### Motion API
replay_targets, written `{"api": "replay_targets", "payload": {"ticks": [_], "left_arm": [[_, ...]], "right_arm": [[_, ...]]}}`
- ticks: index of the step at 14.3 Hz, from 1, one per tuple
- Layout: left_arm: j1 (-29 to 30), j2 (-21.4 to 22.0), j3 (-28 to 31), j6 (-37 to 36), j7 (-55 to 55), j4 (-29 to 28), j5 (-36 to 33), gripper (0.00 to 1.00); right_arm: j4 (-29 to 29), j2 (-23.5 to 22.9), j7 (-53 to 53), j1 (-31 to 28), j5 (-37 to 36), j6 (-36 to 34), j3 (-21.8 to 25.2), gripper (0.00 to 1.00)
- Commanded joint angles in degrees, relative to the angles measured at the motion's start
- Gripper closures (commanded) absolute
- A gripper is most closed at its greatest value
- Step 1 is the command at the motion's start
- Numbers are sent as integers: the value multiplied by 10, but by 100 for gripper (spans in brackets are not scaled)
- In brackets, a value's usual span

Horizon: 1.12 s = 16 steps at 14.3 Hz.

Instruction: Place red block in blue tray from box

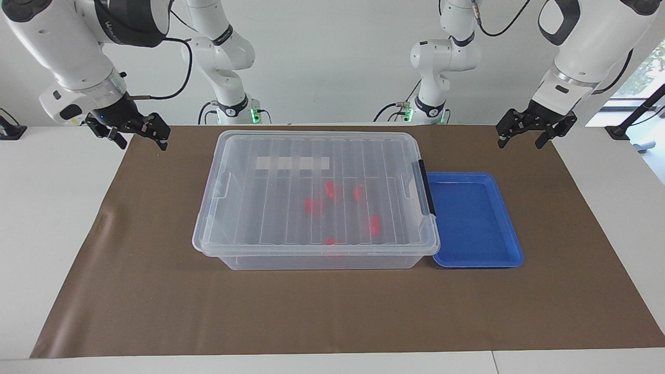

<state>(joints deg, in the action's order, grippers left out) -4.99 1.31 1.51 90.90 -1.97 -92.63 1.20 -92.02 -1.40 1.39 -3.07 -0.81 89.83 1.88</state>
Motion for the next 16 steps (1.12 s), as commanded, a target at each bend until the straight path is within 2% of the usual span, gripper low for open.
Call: {"api": "replay_targets", "payload": {"ticks": [1, 3, 9, 13, 16], "left_arm": [[-3, 3, 7, -9, -7, -1, 7, 0], [-3, 3, 7, -9, -6, -1, 7, 0], [-3, 3, 7, -9, -7, -1, 7, 0], [-3, 3, 7, -10, -6, -1, 7, 0], [-3, 3, 7, -9, -7, -1, 7, 0]], "right_arm": [[-84, 44, -5, -1, 9, 70, -7, 0], [-90, 40, -37, 2, 9, 93, -31, 0], [-110, 8, -61, 13, 9, 147, -41, 0], [-108, -20, -93, 16, 9, 174, -61, 0], [-121, -25, -109, 15, 9, 192, -79, 0]]}}
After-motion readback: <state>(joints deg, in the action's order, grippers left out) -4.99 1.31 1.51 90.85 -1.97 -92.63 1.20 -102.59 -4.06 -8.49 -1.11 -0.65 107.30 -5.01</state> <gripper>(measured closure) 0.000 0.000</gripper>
